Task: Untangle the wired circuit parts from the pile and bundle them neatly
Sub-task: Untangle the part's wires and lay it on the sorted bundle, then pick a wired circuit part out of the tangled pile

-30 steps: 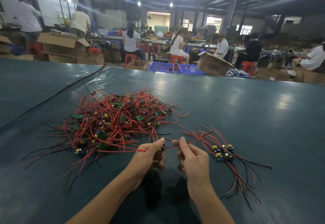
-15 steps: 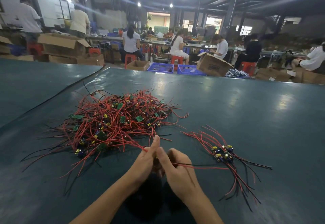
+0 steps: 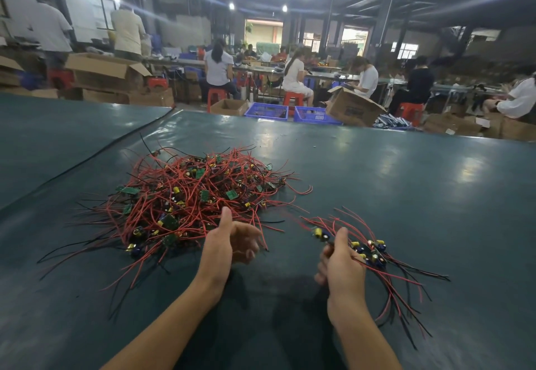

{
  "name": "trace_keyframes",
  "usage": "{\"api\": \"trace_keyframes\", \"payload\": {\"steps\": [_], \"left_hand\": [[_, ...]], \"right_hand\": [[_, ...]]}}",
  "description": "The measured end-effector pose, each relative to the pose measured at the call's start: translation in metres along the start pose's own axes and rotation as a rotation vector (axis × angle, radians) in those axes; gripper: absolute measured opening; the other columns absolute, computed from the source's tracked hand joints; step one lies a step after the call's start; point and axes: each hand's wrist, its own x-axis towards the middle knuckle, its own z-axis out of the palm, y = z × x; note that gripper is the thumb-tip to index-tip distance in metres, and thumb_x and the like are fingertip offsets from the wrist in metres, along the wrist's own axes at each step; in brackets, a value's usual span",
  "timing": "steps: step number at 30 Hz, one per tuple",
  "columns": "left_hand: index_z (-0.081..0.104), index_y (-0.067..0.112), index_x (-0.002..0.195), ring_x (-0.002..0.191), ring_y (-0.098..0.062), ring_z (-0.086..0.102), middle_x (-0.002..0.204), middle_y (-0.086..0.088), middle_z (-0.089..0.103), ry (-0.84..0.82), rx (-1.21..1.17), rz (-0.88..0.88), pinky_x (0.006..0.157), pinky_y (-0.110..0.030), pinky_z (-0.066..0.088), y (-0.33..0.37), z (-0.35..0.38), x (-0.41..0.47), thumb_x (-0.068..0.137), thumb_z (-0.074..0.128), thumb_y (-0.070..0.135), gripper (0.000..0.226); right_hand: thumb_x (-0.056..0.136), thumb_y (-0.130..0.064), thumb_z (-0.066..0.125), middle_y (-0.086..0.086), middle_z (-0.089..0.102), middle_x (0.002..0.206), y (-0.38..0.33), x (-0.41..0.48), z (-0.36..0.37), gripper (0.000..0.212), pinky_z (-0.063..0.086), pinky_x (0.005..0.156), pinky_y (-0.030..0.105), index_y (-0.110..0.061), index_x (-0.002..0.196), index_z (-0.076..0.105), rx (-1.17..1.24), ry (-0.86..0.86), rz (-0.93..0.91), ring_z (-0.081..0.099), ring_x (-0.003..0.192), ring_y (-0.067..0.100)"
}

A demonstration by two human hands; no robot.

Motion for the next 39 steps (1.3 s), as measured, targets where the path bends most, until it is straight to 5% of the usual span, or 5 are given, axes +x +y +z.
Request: {"api": "trace_keyframes", "payload": {"steps": [10,15,18,28,39], "left_hand": [[0.07,0.01,0.094,0.096,-0.01,0.056,0.106,-0.005,0.061,0.322,0.755,0.8,0.083,-0.015,0.046,0.001,-0.03,0.016,0.088,0.061,0.013,0.011],[0.06,0.019,0.127,0.133,-0.028,0.035,0.146,-0.008,0.04,0.373,1.097,0.474,0.108,-0.048,0.03,-0.012,-0.041,0.024,0.092,0.061,0.028,0.037],[0.042,0.028,0.144,0.142,-0.025,0.023,0.157,-0.001,0.027,0.329,1.088,0.188,0.115,-0.049,0.018,-0.016,-0.048,0.033,0.098,0.041,0.046,0.049],[0.027,0.04,0.149,0.141,-0.024,0.016,0.163,0.009,-0.006,0.226,1.213,0.036,0.111,-0.048,0.012,-0.022,-0.047,0.055,0.097,0.031,0.058,0.055],[0.045,0.019,0.14,0.129,-0.02,0.027,0.147,0.005,0.035,0.374,1.112,0.242,0.105,-0.042,0.016,-0.028,-0.047,0.055,0.095,0.046,0.049,0.054]], "right_hand": [[0.096,-0.037,0.059,-0.006,0.038,0.058,-0.011,0.016,-0.014,0.021,0.021,0.032,0.013,-0.021,0.084,0.057,0.288,0.012,0.178,0.027,0.03,0.004],[0.097,-0.027,0.058,-0.004,0.042,0.062,-0.009,0.014,-0.011,0.013,0.023,0.032,0.014,-0.021,0.086,0.057,0.242,-0.012,0.135,0.03,0.031,0.004],[0.096,-0.019,0.06,-0.005,0.044,0.057,-0.007,0.012,-0.009,0.014,0.024,0.032,0.015,-0.02,0.082,0.056,0.206,-0.004,0.084,0.03,0.032,0.004],[0.095,-0.017,0.062,-0.006,0.046,0.056,-0.003,0.011,-0.007,0.016,0.026,0.034,0.017,-0.02,0.079,0.059,0.169,0.008,0.028,0.033,0.035,0.005],[0.095,-0.016,0.062,-0.006,0.046,0.055,-0.002,0.012,-0.005,0.014,0.026,0.034,0.018,-0.019,0.081,0.059,0.155,0.015,0.014,0.032,0.037,0.005]]}}
